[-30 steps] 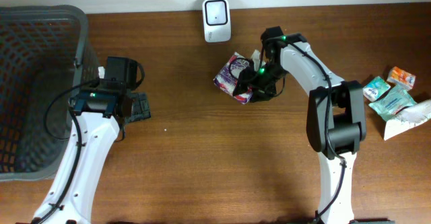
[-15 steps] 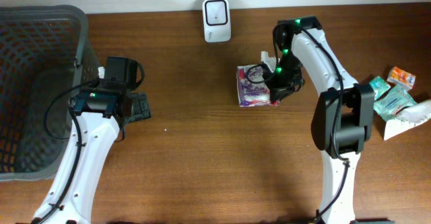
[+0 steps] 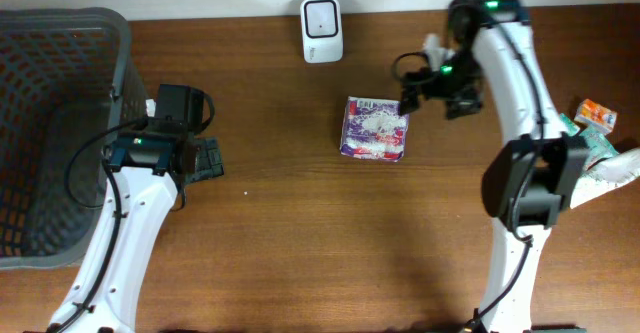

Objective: Scan the item barcode

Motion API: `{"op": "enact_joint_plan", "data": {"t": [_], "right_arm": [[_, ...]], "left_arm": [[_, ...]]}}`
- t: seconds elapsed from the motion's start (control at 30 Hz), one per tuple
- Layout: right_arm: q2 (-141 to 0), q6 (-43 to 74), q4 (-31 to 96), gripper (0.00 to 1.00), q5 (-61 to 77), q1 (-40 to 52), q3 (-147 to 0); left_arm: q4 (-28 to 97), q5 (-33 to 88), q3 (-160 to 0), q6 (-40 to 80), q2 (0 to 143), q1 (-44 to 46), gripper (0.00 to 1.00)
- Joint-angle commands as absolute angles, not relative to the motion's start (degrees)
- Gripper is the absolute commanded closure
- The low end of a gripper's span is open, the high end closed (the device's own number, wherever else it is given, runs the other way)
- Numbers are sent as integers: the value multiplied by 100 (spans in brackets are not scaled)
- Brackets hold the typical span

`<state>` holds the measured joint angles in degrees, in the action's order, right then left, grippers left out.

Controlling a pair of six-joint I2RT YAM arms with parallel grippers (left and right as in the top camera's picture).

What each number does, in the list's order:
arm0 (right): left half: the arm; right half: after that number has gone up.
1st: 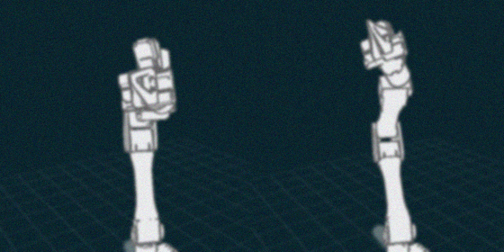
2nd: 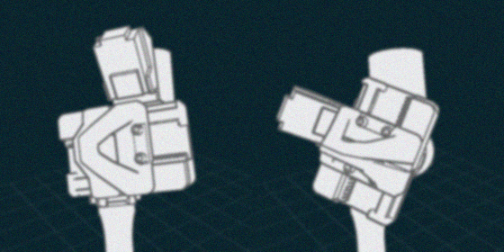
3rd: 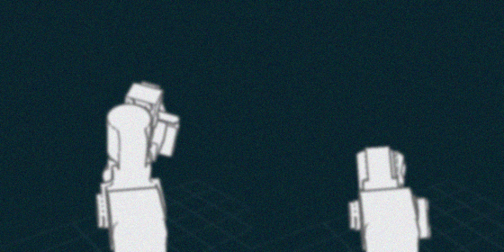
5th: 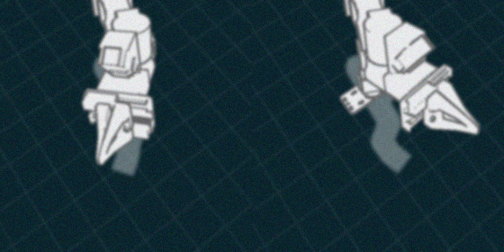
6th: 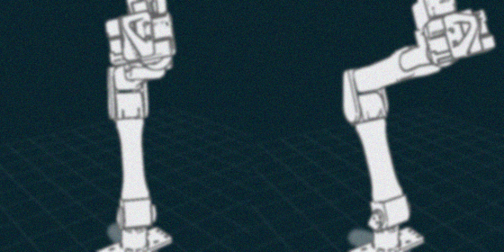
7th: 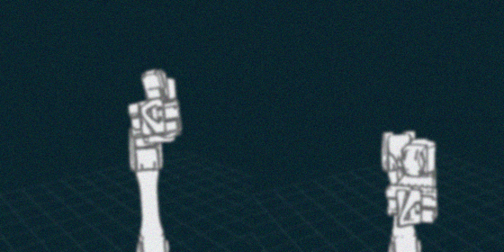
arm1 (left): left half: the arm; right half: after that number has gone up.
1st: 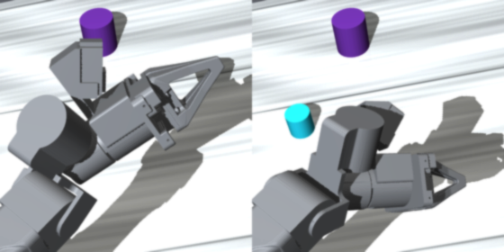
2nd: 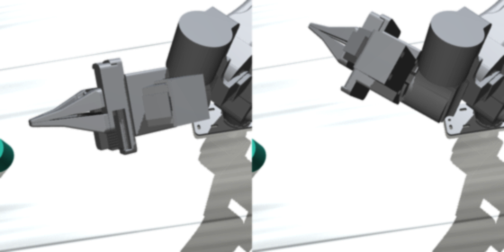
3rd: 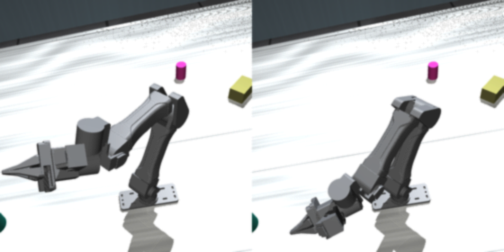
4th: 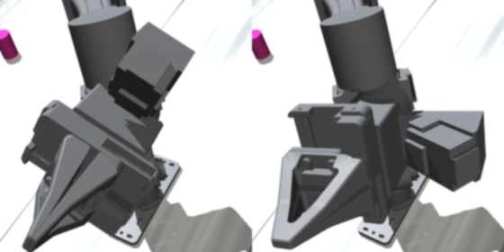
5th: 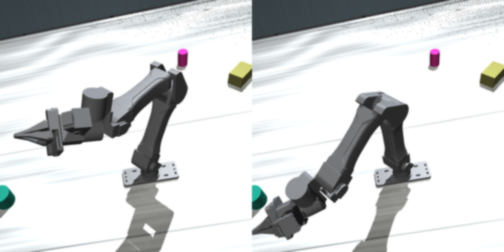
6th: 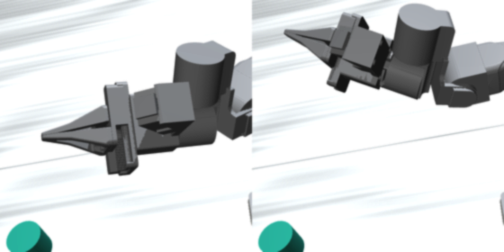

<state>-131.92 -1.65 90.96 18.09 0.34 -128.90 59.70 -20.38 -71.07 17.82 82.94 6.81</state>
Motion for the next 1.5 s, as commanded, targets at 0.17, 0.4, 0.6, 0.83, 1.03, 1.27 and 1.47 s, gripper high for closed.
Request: {"op": "enact_joint_plan", "data": {"t": [0.17, 0.4, 0.6, 0.83, 1.03, 1.27, 1.47], "right_arm": [[-13102, -314, 7220, 3, 4718, -812, -10645], [-13102, 661, 4976, 30, 5186, -152, -9144], [-13047, 484, 4943, 96, 6224, 73, -9345], [-11203, -305, 5166, 96, 4528, 784, -10143], [-10374, -552, 4150, 96, 3057, 1535, -10143], [-10431, 287, 4700, 96, 3085, 1535, -10141], [-10431, 652, 5754, 96, 3664, 1535, -10141]], "left_arm": [[5961, -2036, -7105, 1844, 8272, 659, 1], [5961, -2036, -7105, 1844, 8272, 659, 1], [5961, -2036, -7105, 1844, 8272, 659, 1], [5961, -2036, -7105, 1844, 8272, 659, 1], [5961, -2036, -7105, 1844, 8272, 659, 1], [5961, -2036, -7105, 1844, 8272, 659, 1], [5961, -2036, -7105, 1844, 8272, 659, 1]]}}
